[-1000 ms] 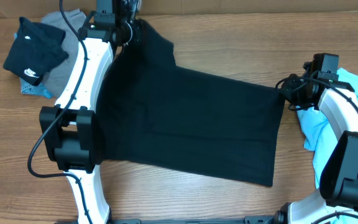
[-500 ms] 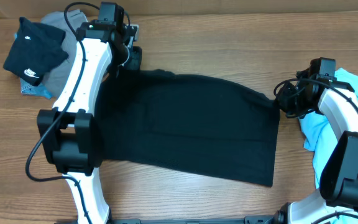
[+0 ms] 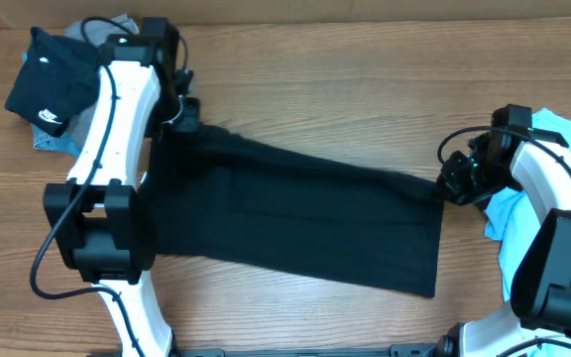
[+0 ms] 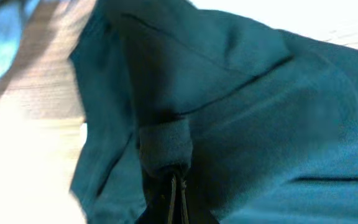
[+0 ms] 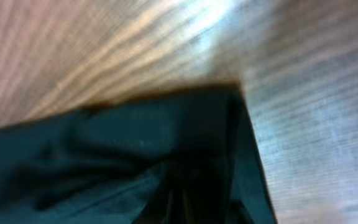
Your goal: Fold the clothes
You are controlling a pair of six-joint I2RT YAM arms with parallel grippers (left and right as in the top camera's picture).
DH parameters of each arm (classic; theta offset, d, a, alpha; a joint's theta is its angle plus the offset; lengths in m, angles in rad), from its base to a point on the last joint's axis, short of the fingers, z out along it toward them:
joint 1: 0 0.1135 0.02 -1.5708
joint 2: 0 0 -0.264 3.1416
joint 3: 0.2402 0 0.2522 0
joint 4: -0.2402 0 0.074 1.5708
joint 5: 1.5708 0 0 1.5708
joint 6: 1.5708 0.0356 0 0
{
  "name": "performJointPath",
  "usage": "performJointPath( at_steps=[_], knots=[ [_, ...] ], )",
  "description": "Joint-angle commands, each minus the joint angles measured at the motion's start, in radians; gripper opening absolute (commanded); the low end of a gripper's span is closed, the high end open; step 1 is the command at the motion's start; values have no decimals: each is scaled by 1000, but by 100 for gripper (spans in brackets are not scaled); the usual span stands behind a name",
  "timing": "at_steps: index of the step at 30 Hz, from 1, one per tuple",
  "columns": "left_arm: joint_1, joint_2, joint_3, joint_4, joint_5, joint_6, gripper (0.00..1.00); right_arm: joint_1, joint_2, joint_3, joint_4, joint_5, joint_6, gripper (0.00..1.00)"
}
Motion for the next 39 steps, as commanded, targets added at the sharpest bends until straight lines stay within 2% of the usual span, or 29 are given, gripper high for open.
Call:
performJointPath(
  at_steps=[1,14,22,23,24,25,26,27,30,33,36,38,39],
  knots=[
    [43,-33,5,-32,-39,-10,4,-4,-20,-2,-21,23,1,5],
    [62,-33,-15,-119,-39,-2,4,-4,-20,-2,-93,113,34,6],
    [61,-33,-115,-132,-39,6,4,-4,-20,-2,-102,118,32,8],
    [61,-33,-124,-127,-39,6,5,-4,-20,-2,-103,118,29,10],
    [61,-33,-127,-118,-39,6,16,-4,-20,-2,-105,118,26,16],
    [61,-33,-127,-109,-39,6,33,-4,-20,-2,-108,118,19,22],
    [61,-33,-127,-97,-39,6,56,-4,-20,-2,-108,117,18,28],
    [62,-33,-126,-87,-38,6,58,-4,-20,-2,-108,117,18,32],
    [63,-33,-119,-84,-39,6,62,-4,-20,-2,-105,117,18,37],
    [64,-33,-99,-90,-39,13,61,-4,-20,-2,-103,118,18,44],
    [65,-36,-71,-104,-16,15,56,-5,-19,-9,-89,118,18,57],
    [65,-44,-53,-116,21,38,53,-5,-18,-26,-68,118,19,61],
    [65,-50,-44,-121,35,51,47,-9,-17,-40,-56,118,19,63]
  ],
)
